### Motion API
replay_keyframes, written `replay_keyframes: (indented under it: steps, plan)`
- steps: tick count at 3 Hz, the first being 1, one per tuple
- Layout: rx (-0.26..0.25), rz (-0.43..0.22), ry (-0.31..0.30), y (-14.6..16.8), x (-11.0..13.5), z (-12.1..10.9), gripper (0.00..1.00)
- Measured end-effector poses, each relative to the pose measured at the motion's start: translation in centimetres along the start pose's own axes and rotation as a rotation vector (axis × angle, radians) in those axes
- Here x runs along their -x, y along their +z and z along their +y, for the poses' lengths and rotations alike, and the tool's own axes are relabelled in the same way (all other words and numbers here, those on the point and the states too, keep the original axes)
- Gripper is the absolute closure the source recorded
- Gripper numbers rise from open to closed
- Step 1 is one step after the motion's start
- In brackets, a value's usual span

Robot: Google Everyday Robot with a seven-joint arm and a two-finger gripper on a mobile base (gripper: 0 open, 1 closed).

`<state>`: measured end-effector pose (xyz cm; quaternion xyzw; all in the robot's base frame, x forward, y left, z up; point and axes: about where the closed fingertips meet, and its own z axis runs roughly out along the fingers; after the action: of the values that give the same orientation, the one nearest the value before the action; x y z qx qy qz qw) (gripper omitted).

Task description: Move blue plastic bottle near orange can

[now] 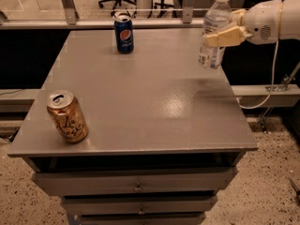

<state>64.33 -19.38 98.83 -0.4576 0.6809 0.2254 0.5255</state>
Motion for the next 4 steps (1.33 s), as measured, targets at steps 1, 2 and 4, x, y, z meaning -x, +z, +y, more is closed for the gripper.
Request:
replay_keyframes:
  steps: [1, 2, 4]
  plan:
    - [0.118, -0.075, -0.017, 4.6, 2.1, 3.9, 1.0]
    - [0.219, -0.142, 0.002, 7.3, 3.6, 7.8, 1.0]
    - [0.34, -0.218, 0.087, 9.6, 4.7, 14.8, 1.0]
